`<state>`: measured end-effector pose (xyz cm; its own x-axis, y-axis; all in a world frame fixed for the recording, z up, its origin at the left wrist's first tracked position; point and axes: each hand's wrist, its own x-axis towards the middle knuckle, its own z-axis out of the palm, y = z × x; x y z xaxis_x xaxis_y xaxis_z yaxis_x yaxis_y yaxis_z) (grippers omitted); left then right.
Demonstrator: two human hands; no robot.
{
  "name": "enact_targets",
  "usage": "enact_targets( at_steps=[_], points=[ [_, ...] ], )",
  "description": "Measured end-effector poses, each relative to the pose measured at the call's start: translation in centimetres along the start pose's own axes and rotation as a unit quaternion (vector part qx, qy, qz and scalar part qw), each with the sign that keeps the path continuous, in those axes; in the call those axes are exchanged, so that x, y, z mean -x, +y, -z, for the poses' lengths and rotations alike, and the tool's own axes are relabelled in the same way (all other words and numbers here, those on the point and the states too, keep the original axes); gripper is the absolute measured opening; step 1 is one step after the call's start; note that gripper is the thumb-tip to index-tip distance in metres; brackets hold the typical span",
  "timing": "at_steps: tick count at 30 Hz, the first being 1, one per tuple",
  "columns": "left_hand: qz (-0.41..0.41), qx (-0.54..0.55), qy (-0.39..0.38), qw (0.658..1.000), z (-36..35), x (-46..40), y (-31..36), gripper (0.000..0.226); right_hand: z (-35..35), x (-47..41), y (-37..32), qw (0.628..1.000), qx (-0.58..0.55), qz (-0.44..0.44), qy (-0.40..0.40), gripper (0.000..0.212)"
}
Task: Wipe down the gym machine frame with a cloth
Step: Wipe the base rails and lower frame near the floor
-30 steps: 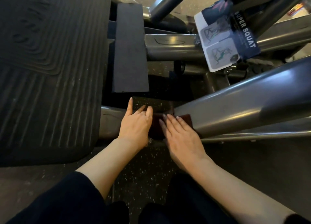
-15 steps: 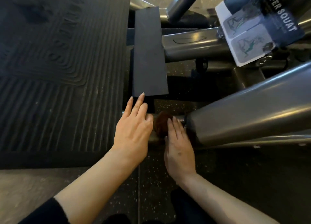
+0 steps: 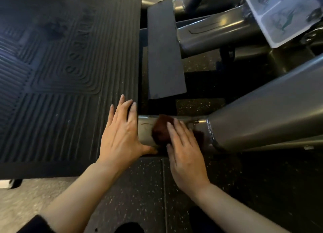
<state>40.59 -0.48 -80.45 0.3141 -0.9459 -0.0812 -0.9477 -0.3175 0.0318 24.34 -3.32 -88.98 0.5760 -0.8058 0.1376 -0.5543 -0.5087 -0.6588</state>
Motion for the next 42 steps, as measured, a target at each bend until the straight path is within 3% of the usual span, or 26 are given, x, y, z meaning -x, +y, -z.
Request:
enact_targets(
  at_steps=[3, 7, 13, 16, 19, 24, 29, 33, 37, 42],
  points=[
    [0.002, 0.013, 0.021, 1.0, -0.5, 0.4, -0.1, 0.13, -0.7, -4.3, -1.0, 0.998, 0.0, 0.055, -0.026, 0.05],
    [0.004, 0.035, 0.029, 0.999, -0.5, 0.5, -0.1, 0.13, -1.5, -7.6, -2.1, 0.999, -0.01, 0.019, -0.035, 0.049],
    [-0.008, 0.025, 0.018, 0.999, -0.6, 0.5, -0.1, 0.133, 0.9, -1.4, 1.0, 0.984, -0.018, 0.127, -0.124, 0.056],
    [-0.01, 0.02, 0.007, 1.0, -0.5, 0.7, -0.1, 0.138, 2.0, -0.1, 4.0, 0.998, 0.001, 0.026, -0.055, 0.053],
    [-0.013, 0.013, 0.007, 1.0, -0.4, 0.7, 0.0, 0.137, 0.8, -1.6, 1.7, 0.998, 0.011, -0.066, -0.001, 0.052],
    [-0.018, 0.007, 0.031, 0.999, -0.8, 0.7, -0.2, 0.117, -1.3, -4.7, -3.6, 0.996, -0.048, 0.041, -0.061, 0.051],
    [-0.018, -0.026, -0.001, 0.999, -0.8, 0.7, -0.2, 0.13, 0.8, -1.2, -0.7, 0.986, -0.038, 0.106, -0.125, 0.054],
    [-0.022, -0.049, -0.015, 0.998, -0.9, 0.8, -0.1, 0.131, 2.6, 2.1, 4.1, 0.998, 0.024, 0.026, -0.055, 0.054],
    [-0.018, -0.061, -0.018, 0.998, -0.9, 0.7, 0.0, 0.129, 2.2, 1.1, 2.3, 0.998, -0.008, -0.063, -0.013, 0.053],
    [-0.021, -0.054, -0.016, 0.998, -0.9, 0.7, -0.1, 0.124, 2.2, 1.0, 1.2, 0.993, 0.011, 0.061, -0.104, 0.062]
  ],
)
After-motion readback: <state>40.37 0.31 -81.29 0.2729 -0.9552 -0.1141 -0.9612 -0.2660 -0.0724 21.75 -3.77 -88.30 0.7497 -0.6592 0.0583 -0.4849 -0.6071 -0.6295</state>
